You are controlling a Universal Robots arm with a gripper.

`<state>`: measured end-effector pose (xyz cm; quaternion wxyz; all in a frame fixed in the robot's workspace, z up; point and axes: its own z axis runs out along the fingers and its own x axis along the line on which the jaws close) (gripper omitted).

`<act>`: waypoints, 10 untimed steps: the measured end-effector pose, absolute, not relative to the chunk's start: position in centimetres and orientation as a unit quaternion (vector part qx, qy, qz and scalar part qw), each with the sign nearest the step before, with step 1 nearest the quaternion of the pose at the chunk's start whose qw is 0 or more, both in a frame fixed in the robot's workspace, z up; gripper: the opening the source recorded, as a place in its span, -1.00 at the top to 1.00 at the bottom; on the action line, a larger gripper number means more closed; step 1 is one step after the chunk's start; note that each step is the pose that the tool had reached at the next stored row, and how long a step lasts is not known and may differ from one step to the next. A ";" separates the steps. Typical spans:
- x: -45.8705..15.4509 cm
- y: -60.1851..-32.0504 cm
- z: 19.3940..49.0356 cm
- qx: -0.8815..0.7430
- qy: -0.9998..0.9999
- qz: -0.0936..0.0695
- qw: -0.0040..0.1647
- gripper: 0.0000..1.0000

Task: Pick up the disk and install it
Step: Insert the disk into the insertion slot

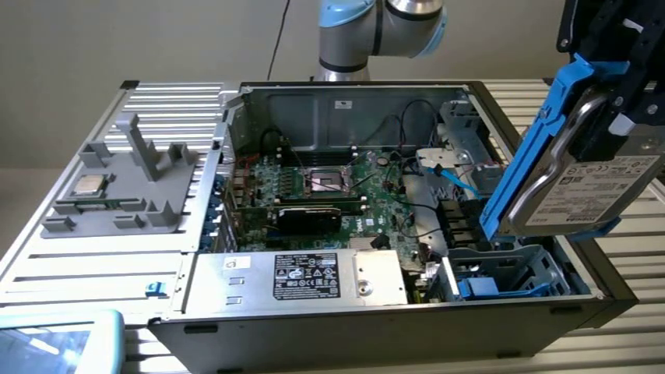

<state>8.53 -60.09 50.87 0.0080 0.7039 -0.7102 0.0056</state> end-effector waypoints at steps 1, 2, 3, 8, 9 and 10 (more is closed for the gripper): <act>8.5 -60.1 50.9 0.704 -0.710 0.006 0.008 0.25; 8.5 -60.1 50.9 0.704 -0.710 0.006 0.008 0.25; 8.5 -60.1 50.9 0.704 -0.710 0.006 0.008 0.25; 8.5 -60.1 50.9 0.704 -0.710 0.006 0.008 0.25; 8.5 -60.1 50.9 0.704 -0.710 0.006 0.008 0.25; 8.5 -60.1 50.9 0.704 -0.710 0.006 0.008 0.25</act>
